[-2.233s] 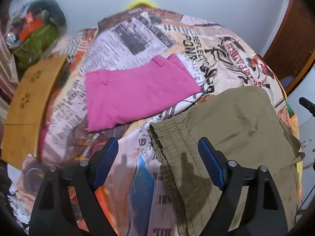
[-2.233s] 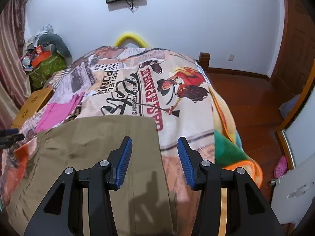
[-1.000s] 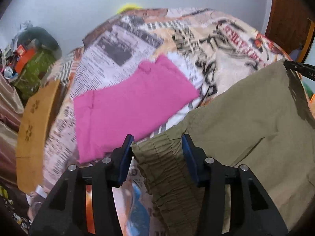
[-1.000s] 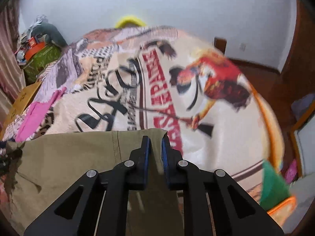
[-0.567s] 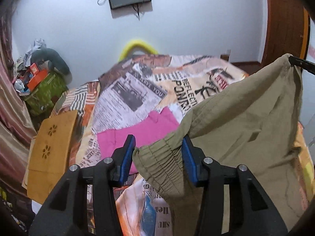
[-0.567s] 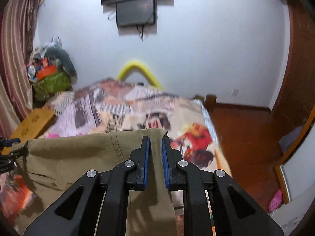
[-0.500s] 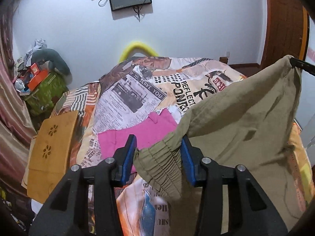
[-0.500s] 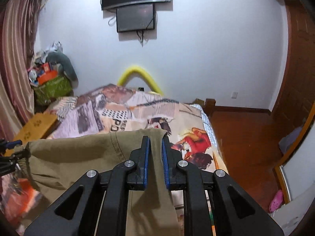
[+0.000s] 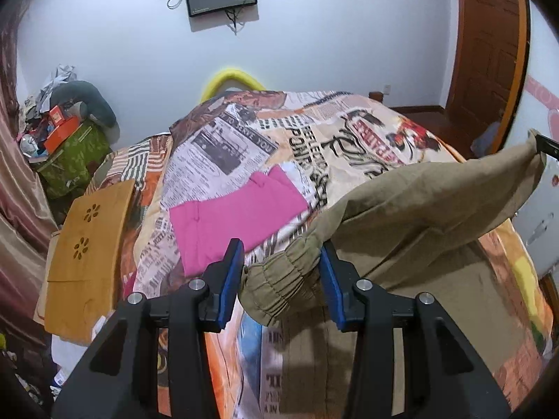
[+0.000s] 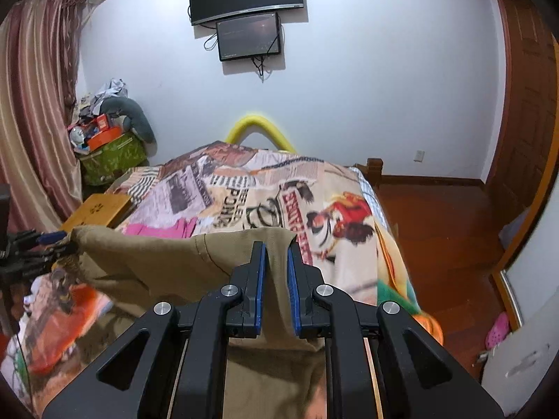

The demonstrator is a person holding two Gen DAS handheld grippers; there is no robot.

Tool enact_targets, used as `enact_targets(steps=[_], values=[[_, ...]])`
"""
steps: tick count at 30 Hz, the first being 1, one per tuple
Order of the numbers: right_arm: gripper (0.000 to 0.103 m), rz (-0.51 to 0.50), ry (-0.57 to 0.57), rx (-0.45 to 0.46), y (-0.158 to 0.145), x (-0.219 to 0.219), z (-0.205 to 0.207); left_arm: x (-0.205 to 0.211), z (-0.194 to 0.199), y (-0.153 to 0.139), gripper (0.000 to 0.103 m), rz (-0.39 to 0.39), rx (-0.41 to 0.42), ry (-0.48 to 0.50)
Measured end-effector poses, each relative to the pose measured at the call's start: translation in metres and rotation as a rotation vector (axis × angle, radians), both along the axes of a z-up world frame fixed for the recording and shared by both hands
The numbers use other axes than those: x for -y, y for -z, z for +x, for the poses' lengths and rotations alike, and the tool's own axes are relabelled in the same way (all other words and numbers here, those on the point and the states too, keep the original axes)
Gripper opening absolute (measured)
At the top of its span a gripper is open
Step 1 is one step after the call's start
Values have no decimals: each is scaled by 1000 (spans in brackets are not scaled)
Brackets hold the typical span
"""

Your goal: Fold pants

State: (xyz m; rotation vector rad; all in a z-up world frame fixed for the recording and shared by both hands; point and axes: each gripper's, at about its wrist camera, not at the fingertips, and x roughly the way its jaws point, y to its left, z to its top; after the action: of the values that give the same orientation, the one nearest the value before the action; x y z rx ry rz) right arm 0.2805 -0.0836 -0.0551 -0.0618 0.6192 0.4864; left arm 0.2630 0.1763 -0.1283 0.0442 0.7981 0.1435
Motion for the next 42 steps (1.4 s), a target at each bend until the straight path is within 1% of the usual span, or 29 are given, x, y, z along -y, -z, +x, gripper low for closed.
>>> enact_targets(steps=[1,2,6,9,15,18,20,21,24,27,29,32,35,36,37,39,40,42], values=[[11,-1,0,-7,3,2,-7,3,-5,2,32,2,-5,9],[11,-2,-1,-18,7,4,-13,6,-11,5,30,3,-12,18],[11,-5,-6,-63,25,11,-43,12,-31,19,30,-1,-47,30],[11,-13,-11,-107,41,17,-63,15,-47,38,30,-11,-90,37],[11,-24,-2,-219,88,26,-98,16,-80,80,30,-74,-177,37],[11,-41,17,-276,109,28,-111,18,-91,98,30,-74,-227,35],[11,-70,35,-303,122,29,-119,18,-98,105,30,-73,-245,33],[12,-64,41,-331,129,31,-121,17,-102,107,30,-79,-248,33],[13,-25,75,-378,139,42,-131,13,-113,106,30,-86,-238,18],[14,-26,107,-379,138,51,-143,11,-120,96,30,-77,-214,11],[14,-29,119,-370,133,56,-148,12,-123,87,30,-71,-194,20],[14,10,95,-384,123,60,-149,18,-124,69,31,-51,-159,54],[16,26,76,-343,106,56,-150,30,-121,56,33,-27,-138,97],[23,30,70,-330,103,53,-149,34,-119,54,36,-18,-135,112],[32,36,62,-311,97,49,-149,41,-117,52,39,-5,-134,135],[40,40,45,-272,91,40,-148,53,-114,52,43,23,-137,184],[41,34,32,-255,88,33,-148,61,-112,53,46,36,-141,213],[41,18,-2,-247,86,20,-145,76,-109,57,49,70,-156,268]])
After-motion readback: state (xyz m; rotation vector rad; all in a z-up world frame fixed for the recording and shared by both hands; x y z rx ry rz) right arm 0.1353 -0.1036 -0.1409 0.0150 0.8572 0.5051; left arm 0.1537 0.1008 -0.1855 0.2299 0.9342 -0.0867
